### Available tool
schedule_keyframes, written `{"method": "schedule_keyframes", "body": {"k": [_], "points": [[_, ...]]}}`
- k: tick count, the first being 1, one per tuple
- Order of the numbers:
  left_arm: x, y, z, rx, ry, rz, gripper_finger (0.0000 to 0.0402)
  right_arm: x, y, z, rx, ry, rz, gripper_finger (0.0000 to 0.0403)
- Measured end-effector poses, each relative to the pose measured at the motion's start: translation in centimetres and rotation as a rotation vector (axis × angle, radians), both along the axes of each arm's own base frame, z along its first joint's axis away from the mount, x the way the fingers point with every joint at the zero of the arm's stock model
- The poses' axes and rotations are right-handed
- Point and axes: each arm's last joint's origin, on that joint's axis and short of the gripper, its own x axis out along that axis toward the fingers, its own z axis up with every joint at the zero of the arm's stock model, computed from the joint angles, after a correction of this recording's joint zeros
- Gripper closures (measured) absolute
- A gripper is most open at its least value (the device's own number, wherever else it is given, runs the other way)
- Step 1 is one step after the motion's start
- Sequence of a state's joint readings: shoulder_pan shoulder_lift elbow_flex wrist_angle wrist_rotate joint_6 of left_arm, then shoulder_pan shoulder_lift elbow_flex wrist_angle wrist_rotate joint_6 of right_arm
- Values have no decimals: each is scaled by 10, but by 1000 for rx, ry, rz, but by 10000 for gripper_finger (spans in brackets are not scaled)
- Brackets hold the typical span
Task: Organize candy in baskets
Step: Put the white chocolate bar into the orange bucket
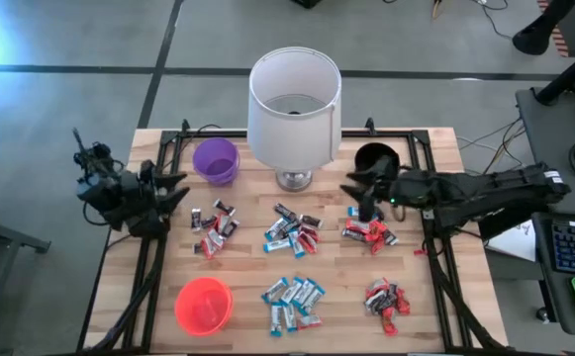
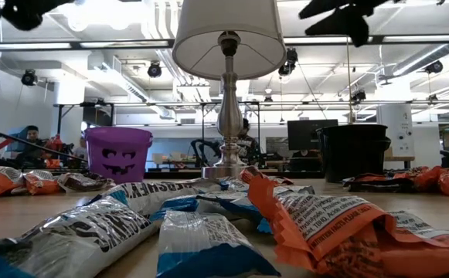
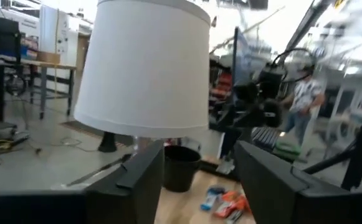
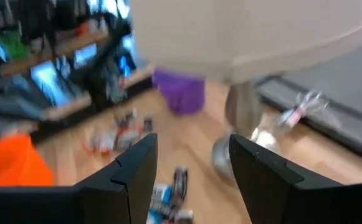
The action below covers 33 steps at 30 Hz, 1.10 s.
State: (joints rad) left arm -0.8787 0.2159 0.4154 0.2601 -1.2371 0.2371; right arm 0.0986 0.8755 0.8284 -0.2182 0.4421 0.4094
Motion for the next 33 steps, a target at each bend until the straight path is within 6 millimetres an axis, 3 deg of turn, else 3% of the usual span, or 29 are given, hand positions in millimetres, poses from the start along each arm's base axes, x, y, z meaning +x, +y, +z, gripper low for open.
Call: {"method": "schedule_keyframes", "body": {"k": [5,12,18,22,33], "points": [[-6,7,24,13,98,13,197,21,12,18,0,8,48,213],[-8,8,38,7,227,-91,194,38,27,40,-13,55,88,213],[7,-10,35,56,328,-138,200,48,33,62,-16,73,83,213],[18,-24,30,115,391,-147,201,43,34,76,42,155,55,213],[29,-29,16,92,547,-216,201,33,34,80,146,378,-35,213]]}}
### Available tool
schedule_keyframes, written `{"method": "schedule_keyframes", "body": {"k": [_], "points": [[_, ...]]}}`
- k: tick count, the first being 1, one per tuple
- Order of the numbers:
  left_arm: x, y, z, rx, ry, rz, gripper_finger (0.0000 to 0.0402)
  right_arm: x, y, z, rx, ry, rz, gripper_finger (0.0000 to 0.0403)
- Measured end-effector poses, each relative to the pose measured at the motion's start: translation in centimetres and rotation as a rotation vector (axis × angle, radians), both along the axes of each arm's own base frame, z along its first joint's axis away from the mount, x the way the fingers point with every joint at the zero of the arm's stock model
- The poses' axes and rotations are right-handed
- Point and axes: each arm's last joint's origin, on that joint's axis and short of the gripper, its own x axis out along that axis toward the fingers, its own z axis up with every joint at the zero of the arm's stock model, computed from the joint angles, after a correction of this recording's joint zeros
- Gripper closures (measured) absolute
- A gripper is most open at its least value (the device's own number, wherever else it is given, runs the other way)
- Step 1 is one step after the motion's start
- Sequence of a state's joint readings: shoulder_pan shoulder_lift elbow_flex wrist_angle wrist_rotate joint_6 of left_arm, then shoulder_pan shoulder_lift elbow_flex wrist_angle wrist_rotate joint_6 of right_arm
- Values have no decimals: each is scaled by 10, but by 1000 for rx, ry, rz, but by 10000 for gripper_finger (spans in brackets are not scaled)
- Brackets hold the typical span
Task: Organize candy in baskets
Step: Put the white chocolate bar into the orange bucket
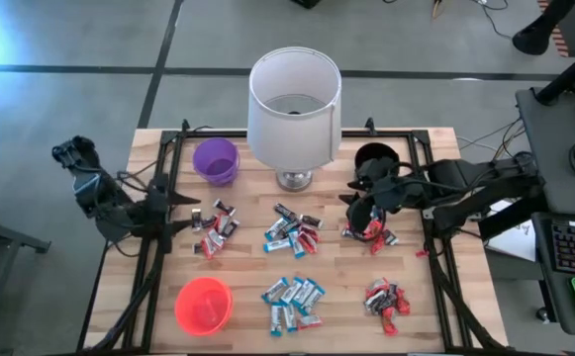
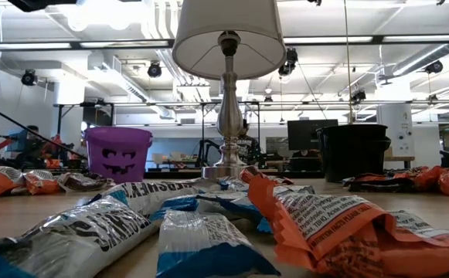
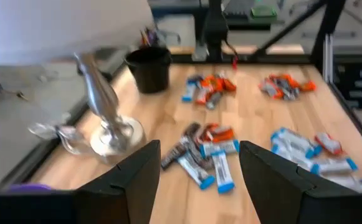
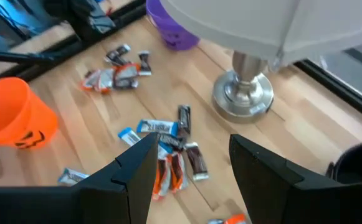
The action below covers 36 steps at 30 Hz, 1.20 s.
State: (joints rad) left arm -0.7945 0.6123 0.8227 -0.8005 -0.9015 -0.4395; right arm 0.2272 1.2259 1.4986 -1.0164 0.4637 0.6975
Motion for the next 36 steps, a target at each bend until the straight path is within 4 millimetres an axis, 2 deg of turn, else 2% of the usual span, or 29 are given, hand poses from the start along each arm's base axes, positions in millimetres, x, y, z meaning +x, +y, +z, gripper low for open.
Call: {"method": "schedule_keyframes", "body": {"k": [8,13,18,24,30,36], "points": [[25,18,-7,-29,154,11,201,0,1,-1,14,1,0,213],[48,33,-3,-62,148,-44,201,-2,0,0,28,4,-2,213],[74,43,-6,-104,172,-103,201,-9,-1,-6,32,90,-15,213],[109,39,-8,-88,249,-134,201,-23,-4,-10,14,204,-29,213],[152,34,-8,-18,327,-168,201,-32,-6,-6,50,187,-45,213],[180,29,-37,-79,461,-224,201,-40,-8,1,62,158,-45,213]]}}
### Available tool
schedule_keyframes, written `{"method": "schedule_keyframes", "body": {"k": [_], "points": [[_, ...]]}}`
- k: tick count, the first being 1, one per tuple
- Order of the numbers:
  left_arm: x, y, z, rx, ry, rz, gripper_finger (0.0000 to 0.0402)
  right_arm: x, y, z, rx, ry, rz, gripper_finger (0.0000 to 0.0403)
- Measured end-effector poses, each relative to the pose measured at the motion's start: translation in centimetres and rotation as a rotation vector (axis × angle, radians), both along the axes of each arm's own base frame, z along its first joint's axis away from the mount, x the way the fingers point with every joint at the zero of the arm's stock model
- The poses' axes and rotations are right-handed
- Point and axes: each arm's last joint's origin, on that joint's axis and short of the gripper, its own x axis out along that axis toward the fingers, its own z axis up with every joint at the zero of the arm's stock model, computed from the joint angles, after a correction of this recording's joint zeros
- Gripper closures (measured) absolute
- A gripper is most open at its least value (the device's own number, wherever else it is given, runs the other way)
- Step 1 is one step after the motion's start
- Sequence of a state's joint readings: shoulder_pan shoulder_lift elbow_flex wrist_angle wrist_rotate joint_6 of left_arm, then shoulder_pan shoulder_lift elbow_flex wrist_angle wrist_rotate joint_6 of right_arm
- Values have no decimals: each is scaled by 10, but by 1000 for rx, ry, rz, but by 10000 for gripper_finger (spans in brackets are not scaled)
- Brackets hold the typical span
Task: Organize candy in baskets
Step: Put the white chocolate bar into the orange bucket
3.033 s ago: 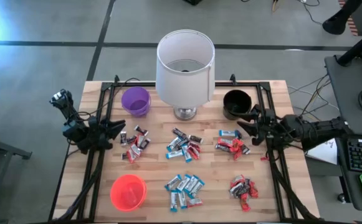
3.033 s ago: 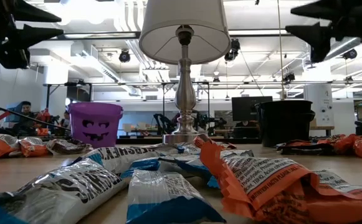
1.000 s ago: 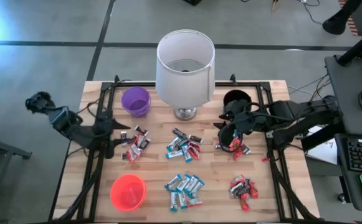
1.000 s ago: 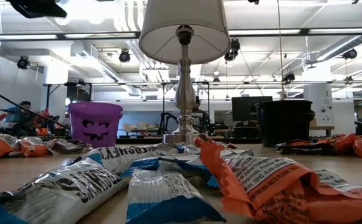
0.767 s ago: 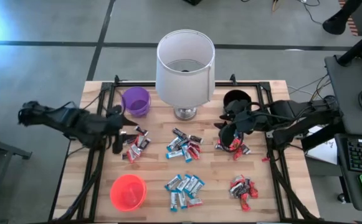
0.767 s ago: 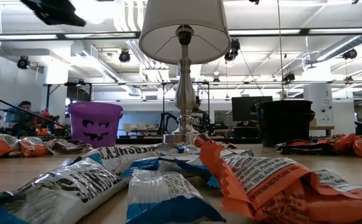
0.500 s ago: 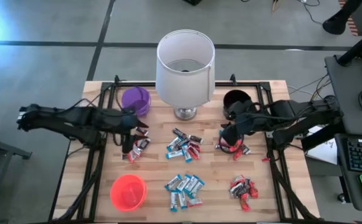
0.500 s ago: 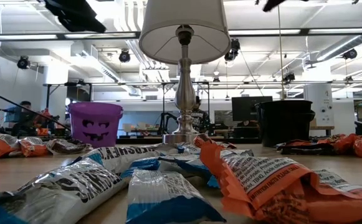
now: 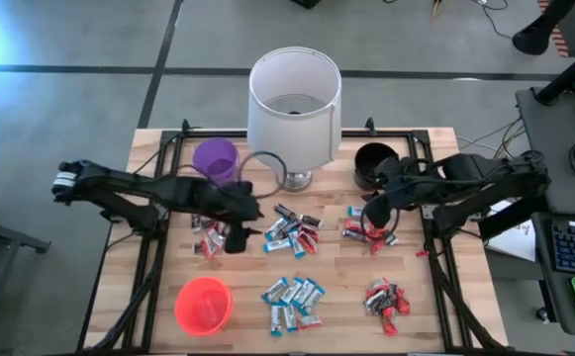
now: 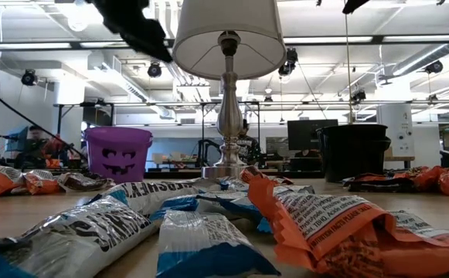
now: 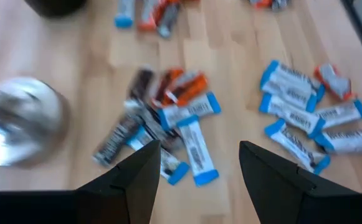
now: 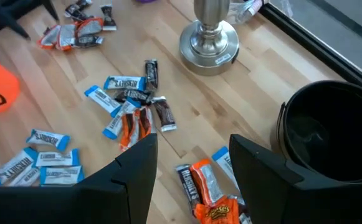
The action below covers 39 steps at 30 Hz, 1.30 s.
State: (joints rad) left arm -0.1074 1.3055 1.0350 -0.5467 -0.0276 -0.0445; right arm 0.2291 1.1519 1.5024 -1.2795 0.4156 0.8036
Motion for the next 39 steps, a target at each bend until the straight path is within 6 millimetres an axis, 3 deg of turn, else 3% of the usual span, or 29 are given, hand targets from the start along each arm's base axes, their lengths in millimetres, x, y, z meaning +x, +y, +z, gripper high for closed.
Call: {"method": "schedule_keyframes", "body": {"k": [6,18,28,39], "points": [[16,-2,-36,-31,124,23,201,-8,-2,4,4,-21,3,213],[43,-8,-78,-88,213,103,201,-13,-3,8,-9,-29,31,213],[54,-14,-100,-152,241,195,201,-13,-2,8,5,-23,49,213],[64,-20,-121,-146,249,182,201,-13,-2,8,5,-22,50,213]]}}
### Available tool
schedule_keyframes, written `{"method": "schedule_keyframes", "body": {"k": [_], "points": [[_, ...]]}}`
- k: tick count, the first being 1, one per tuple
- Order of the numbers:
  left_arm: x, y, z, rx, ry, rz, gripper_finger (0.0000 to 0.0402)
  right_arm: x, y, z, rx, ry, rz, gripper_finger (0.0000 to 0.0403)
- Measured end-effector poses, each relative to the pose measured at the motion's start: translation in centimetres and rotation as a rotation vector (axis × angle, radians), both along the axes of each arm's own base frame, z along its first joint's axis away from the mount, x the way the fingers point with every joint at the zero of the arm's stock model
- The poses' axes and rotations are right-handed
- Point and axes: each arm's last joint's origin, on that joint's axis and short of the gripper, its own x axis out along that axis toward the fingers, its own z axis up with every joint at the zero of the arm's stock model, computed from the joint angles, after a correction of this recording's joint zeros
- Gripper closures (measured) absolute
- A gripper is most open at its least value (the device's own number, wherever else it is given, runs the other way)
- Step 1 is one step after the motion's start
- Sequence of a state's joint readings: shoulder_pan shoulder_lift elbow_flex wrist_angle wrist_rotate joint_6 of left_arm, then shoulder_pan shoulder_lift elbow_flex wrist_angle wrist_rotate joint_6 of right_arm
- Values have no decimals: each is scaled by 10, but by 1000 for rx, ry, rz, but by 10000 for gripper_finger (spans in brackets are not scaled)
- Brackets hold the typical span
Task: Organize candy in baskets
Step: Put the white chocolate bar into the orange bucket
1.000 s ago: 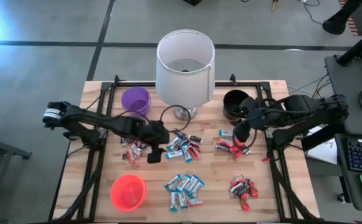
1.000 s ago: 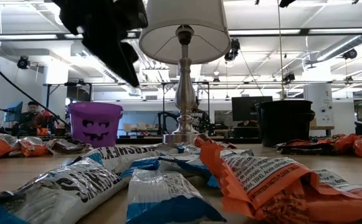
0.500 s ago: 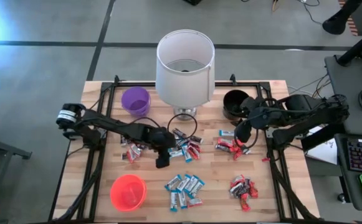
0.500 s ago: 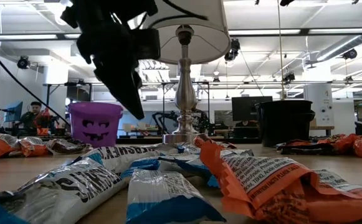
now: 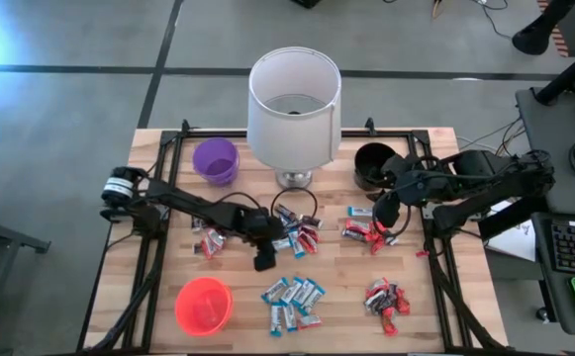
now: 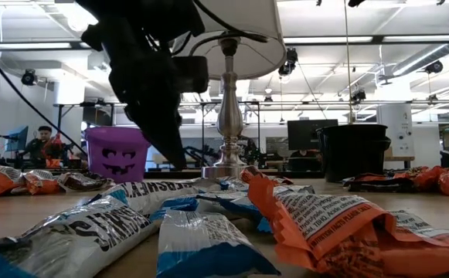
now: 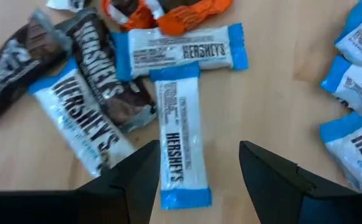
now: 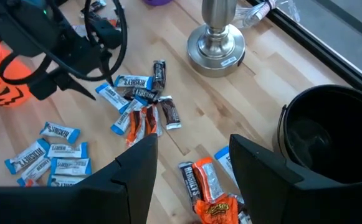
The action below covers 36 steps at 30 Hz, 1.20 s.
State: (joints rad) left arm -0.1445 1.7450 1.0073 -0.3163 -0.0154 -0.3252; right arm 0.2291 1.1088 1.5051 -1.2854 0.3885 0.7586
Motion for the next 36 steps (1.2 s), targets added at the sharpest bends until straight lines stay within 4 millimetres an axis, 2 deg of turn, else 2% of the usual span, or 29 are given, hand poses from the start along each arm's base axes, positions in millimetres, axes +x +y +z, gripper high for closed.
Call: {"method": "schedule_keyframes", "body": {"k": [8,15,20,29,36], "points": [[9,-2,-18,8,1,-9,207,0,0,0,-1,4,0,213],[8,-1,-25,46,18,31,228,0,0,0,1,5,3,213],[8,-1,-26,46,21,33,270,0,0,0,-1,8,5,213],[8,0,-26,64,16,46,385,-1,0,-1,-3,20,5,213],[7,0,-26,58,17,33,399,-1,0,-1,-3,20,5,213]]}}
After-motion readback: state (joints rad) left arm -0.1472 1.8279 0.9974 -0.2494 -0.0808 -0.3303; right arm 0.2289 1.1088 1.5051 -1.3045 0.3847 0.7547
